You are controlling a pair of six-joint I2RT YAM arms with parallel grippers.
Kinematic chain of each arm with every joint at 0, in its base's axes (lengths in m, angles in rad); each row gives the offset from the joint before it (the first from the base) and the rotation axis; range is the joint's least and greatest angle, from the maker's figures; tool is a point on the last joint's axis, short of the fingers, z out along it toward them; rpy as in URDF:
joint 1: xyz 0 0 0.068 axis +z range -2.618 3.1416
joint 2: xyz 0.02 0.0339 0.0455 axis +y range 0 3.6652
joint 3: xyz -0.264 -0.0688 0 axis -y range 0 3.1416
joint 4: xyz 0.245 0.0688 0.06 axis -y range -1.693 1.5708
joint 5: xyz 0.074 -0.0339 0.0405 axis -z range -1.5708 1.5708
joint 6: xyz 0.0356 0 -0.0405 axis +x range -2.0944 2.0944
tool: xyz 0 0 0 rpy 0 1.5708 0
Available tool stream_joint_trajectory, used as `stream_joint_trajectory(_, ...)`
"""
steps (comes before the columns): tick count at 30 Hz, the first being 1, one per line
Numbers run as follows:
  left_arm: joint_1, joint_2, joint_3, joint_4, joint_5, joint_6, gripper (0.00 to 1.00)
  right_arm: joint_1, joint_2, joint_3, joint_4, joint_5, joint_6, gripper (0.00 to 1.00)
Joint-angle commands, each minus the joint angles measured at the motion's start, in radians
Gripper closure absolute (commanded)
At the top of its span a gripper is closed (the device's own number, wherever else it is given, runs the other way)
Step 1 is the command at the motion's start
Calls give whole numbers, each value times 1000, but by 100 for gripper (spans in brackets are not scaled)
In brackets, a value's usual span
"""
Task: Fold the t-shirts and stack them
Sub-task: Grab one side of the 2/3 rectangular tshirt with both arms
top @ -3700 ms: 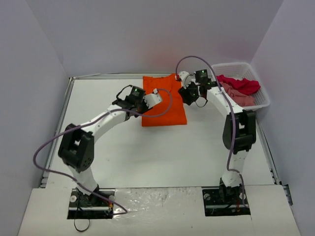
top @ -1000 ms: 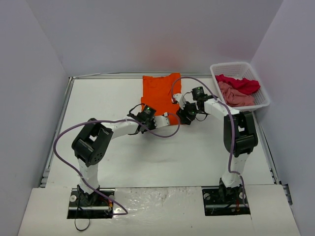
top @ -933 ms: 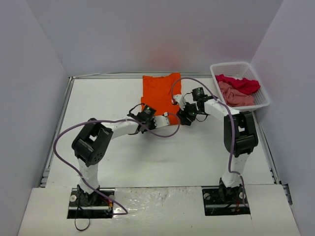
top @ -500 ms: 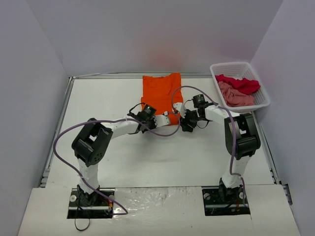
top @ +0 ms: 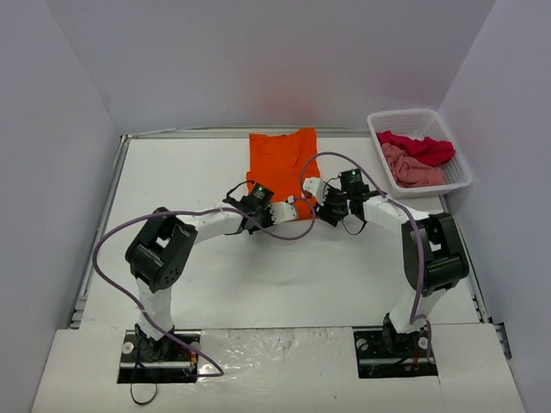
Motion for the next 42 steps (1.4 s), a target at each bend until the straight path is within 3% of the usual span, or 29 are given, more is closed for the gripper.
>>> stream_joint_trajectory(1,-6,-40,48,-25,12,-12,98,17,-56,-37,46,19,-14,50)
stream_joint_trajectory(12,-8,-31,43,-19,21,-23,98,49,42,-19,52,43,-37,56)
stream_joint_trajectory(19,-8,-35,40,-13,23,-26,98,51,132,91,-121,-27,-25,70)
stream_joint_trajectory(23,-8,-43,37,-13,26,-28,98,52,168,125,-170,-34,-12,72)
stream_joint_trajectory(27,-8,-49,31,-8,20,-22,98,52,198,153,-226,-40,-6,86)
stream_joint_trajectory(32,-8,-51,24,-5,18,-19,98,45,205,147,-270,-27,-15,86)
stream_joint_trajectory(38,-8,-49,28,-6,15,-14,98,40,214,144,-290,-14,-12,99)
stream_joint_trajectory(42,-6,-58,30,-10,17,-17,98,40,217,153,-318,-14,-9,100)
